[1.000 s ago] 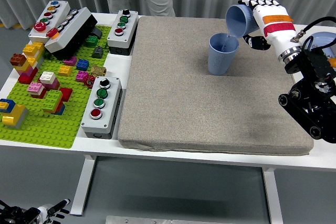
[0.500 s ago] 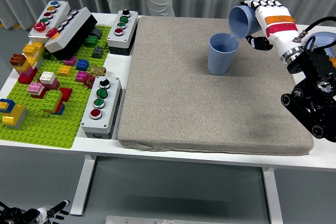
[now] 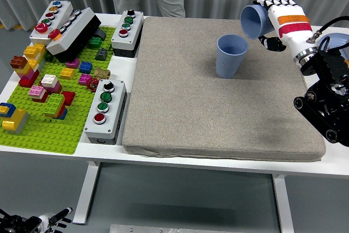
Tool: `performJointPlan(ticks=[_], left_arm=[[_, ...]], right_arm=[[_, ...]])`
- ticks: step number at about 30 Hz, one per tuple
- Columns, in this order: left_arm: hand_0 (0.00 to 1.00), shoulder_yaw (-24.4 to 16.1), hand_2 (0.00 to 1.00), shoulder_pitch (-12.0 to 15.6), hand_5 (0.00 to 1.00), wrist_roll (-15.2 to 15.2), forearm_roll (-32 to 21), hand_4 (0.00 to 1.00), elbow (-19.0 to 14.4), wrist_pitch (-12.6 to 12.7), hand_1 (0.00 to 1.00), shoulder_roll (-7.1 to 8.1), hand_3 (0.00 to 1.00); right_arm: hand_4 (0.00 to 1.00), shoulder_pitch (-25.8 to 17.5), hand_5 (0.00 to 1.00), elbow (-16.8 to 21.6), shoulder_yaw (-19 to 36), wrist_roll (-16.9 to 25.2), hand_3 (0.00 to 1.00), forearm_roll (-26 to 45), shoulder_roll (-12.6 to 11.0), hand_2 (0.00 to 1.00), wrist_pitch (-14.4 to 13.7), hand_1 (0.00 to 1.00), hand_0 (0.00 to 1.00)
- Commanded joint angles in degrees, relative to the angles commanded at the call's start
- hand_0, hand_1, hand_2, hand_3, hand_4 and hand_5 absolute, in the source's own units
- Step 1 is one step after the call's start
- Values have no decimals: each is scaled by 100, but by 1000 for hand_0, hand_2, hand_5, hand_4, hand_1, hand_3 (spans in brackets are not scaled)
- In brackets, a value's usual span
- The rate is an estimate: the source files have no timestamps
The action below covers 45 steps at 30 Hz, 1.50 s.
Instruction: Pick cup pour cup place
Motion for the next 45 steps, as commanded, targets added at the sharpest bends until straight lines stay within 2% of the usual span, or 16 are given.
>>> performJointPlan(ticks=[5, 9, 15, 19, 23, 31, 37, 39, 45], left_arm=[[852, -6, 891, -8, 998, 2, 5, 596, 0, -1, 861, -3, 786], [852, -14, 890, -8, 998, 7, 10, 596, 0, -3, 861, -6, 786], [853, -14, 890, 3, 998, 9, 17, 596, 0, -8, 861, -15, 786], [852, -24, 890, 14, 998, 9, 18, 596, 0, -8, 861, -23, 786], [852, -27, 890, 20, 998, 14, 29, 596, 0, -13, 861, -31, 786], [852, -25, 891, 46, 998, 14, 25, 596, 0, -17, 861, -50, 786], [852, -17, 891, 71, 998, 7, 20, 596, 0, -14, 861, -55, 785], [852, -7, 891, 79, 998, 7, 4, 596, 0, -10, 861, -58, 785], [852, 18, 890, 92, 998, 12, 13, 596, 0, -19, 861, -64, 786]], right_arm=[[488, -13, 2, -8, 81, -4, 477, 169, 30, 462, 35, 532, 697], [490, -48, 2, -42, 217, 66, 479, 731, 45, 464, 74, 534, 703], [493, -197, 2, -41, 829, 493, 479, 2183, 121, 465, 358, 534, 704], [492, -349, 2, 9, 1435, 674, 481, 3151, 129, 465, 833, 534, 704], [492, -486, 2, -38, 1904, 733, 481, 4157, 146, 465, 1176, 534, 704], [491, -746, 2, -11, 2526, 753, 484, 6014, 227, 468, 1545, 535, 706], [492, -957, 2, -61, 2891, 727, 486, 7457, 348, 468, 1704, 535, 706], [492, -1029, 2, -138, 3020, 732, 486, 7729, 410, 468, 1715, 535, 706], [496, -1157, 2, -273, 3201, 724, 485, 7824, 486, 470, 1757, 540, 707]])
